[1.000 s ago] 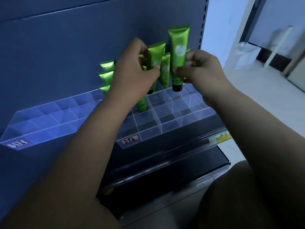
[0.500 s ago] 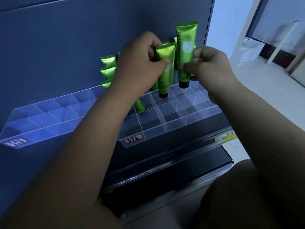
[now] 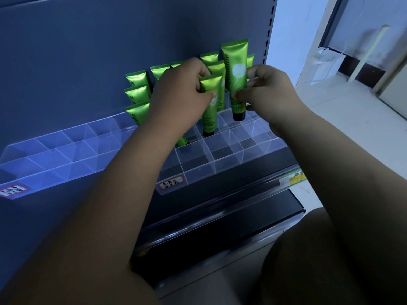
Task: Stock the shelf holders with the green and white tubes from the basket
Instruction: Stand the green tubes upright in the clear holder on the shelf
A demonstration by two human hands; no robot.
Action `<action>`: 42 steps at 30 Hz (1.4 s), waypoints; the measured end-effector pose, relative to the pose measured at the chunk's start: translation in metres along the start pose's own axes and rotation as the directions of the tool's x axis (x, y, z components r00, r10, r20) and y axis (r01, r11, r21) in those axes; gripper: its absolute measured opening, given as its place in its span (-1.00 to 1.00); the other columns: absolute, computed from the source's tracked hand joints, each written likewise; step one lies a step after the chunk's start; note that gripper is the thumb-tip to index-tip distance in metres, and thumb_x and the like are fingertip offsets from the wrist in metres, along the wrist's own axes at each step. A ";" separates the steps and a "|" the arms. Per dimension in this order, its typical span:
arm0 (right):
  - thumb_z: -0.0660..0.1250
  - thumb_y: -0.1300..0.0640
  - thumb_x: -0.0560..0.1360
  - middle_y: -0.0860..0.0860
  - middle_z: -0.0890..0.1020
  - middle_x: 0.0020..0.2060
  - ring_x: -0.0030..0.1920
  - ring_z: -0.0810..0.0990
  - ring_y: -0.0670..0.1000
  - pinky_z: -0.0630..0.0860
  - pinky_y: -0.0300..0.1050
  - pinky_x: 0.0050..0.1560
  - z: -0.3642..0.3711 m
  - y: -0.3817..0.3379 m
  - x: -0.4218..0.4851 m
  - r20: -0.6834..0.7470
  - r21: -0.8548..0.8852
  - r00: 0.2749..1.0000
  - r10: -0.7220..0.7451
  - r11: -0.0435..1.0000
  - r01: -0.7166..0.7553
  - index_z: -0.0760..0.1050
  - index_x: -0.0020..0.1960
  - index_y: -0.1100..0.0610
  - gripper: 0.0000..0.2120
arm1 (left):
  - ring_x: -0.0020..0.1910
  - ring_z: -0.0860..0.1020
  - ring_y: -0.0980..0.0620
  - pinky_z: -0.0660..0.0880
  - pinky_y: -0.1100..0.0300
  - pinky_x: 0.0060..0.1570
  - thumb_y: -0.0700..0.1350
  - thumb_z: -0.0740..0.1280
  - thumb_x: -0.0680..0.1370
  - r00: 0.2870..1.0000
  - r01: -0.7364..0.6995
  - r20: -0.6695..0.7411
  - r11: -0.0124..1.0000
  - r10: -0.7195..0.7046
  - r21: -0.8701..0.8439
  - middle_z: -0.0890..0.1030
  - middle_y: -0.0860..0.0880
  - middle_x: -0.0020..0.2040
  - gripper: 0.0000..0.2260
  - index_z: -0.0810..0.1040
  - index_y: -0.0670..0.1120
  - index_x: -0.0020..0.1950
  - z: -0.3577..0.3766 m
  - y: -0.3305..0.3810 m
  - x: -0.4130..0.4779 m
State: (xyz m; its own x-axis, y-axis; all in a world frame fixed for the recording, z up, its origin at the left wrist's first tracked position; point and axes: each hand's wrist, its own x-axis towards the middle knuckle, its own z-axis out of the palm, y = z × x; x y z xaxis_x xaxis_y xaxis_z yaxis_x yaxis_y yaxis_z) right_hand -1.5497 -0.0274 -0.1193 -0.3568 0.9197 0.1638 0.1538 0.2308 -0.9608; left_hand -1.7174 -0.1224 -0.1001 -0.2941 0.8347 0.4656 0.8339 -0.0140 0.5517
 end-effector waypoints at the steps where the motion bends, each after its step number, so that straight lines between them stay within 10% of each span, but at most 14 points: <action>1: 0.48 0.34 0.38 0.05 0.66 -0.23 -0.22 0.66 0.02 0.61 -0.02 -0.11 0.000 0.001 0.001 0.001 0.000 1.000 0.008 1.000 -0.008 0.59 -0.06 0.08 -0.77 | -0.16 0.64 0.00 0.58 -0.08 -0.06 0.01 0.49 0.43 1.000 -0.001 0.009 1.000 0.001 0.002 0.65 0.05 -0.20 -0.73 0.58 0.07 0.10 0.001 0.000 0.000; 14: 0.48 0.22 0.26 0.18 0.69 -0.06 -0.01 0.68 0.24 0.65 0.27 0.01 0.003 0.014 0.014 0.074 -0.296 0.997 0.000 0.955 0.022 0.50 0.09 0.21 -0.59 | -0.14 0.60 -0.02 0.58 -0.08 -0.08 -0.01 0.50 0.44 0.999 0.039 0.017 0.992 -0.041 0.117 0.63 0.06 -0.15 -0.79 0.57 0.05 0.02 0.009 0.000 -0.002; 23: 0.50 0.21 0.44 0.02 0.36 -0.37 -0.37 0.29 0.01 0.26 -0.16 -0.31 0.001 0.025 0.019 0.141 -0.351 0.990 -0.013 0.934 0.062 0.30 -0.27 0.11 -0.64 | -0.18 0.59 -0.01 0.57 -0.02 -0.12 -0.07 0.46 0.44 0.998 0.062 0.017 0.991 -0.064 0.120 0.63 0.04 -0.18 -0.78 0.61 0.06 0.08 0.003 -0.004 0.000; 34: 0.46 0.10 0.39 0.23 0.57 -0.21 -0.23 0.51 0.13 0.54 0.11 -0.15 0.003 0.022 0.022 0.075 -0.336 0.997 -0.029 0.940 0.053 0.46 -0.04 0.31 -0.67 | -0.15 0.61 0.00 0.58 -0.06 -0.06 -0.12 0.41 0.47 0.997 0.074 0.021 0.991 -0.076 0.111 0.65 0.03 -0.10 -0.77 0.60 0.03 0.12 0.004 -0.005 0.000; 42: 0.50 0.15 0.39 0.06 0.43 -0.28 -0.26 0.37 0.01 0.36 -0.06 -0.20 -0.001 0.020 0.022 0.069 -0.248 0.997 -0.027 0.968 0.043 0.40 -0.15 0.13 -0.74 | -0.12 0.59 -0.01 0.57 -0.04 -0.03 -0.21 0.38 0.49 0.998 0.062 0.006 0.993 -0.063 0.101 0.61 0.05 -0.07 -0.75 0.60 -0.02 0.15 0.008 -0.005 -0.001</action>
State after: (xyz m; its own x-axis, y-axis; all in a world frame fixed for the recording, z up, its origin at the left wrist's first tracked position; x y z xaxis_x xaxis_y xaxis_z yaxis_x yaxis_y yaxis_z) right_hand -1.5537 -0.0027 -0.1345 -0.4236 0.8891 0.1736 0.3620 0.3418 -0.8672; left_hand -1.7174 -0.1186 -0.1082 -0.3427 0.8374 0.4258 0.8572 0.0932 0.5065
